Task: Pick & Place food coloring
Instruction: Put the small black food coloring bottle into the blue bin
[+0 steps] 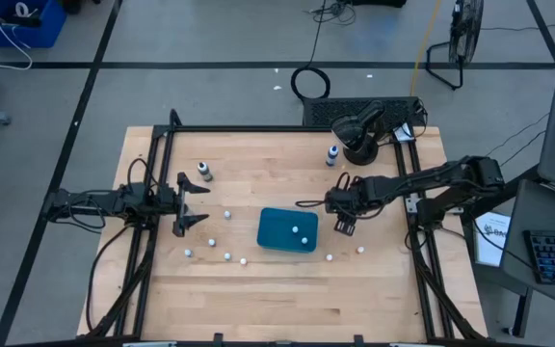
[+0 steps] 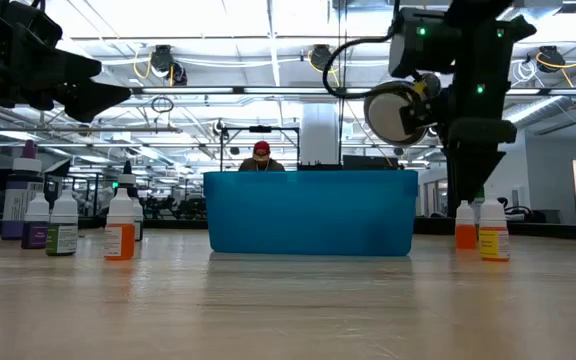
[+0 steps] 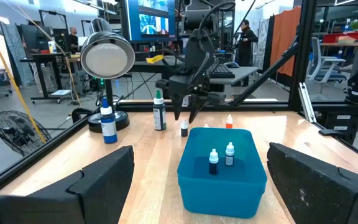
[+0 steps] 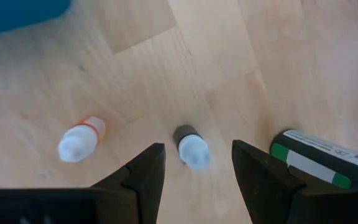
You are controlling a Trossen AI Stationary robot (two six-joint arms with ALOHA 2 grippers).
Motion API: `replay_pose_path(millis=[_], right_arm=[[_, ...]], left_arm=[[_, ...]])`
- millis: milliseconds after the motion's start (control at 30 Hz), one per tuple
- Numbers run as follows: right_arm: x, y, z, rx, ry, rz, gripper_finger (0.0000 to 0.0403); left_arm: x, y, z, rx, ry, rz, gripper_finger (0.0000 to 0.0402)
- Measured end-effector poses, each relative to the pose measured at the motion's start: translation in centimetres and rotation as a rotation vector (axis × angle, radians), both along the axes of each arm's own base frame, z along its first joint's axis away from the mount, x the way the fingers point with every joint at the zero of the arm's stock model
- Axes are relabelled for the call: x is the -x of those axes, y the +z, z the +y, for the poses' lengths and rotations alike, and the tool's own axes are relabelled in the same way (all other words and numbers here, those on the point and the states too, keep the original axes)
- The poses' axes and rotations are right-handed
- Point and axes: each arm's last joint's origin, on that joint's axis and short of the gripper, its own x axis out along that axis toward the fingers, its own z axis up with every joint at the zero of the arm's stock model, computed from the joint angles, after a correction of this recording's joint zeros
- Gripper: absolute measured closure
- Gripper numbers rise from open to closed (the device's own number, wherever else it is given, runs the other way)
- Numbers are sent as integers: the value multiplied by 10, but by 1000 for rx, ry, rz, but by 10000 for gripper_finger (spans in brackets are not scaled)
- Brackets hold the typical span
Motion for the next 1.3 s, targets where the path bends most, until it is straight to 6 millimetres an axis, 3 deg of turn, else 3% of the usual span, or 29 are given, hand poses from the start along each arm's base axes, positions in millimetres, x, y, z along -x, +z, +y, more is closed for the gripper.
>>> replay_pose_path(millis=[467, 1000, 1300], right_arm=[[7, -27, -4, -74, 9, -58, 234], [5, -30, -4, -71, 11, -86, 234], [3, -41, -4, -78, 6, -33, 234]], left_arm=[[0, 0, 0, 0, 0, 0, 36], [0, 0, 0, 0, 0, 0, 36], [0, 0, 0, 0, 0, 0, 36]])
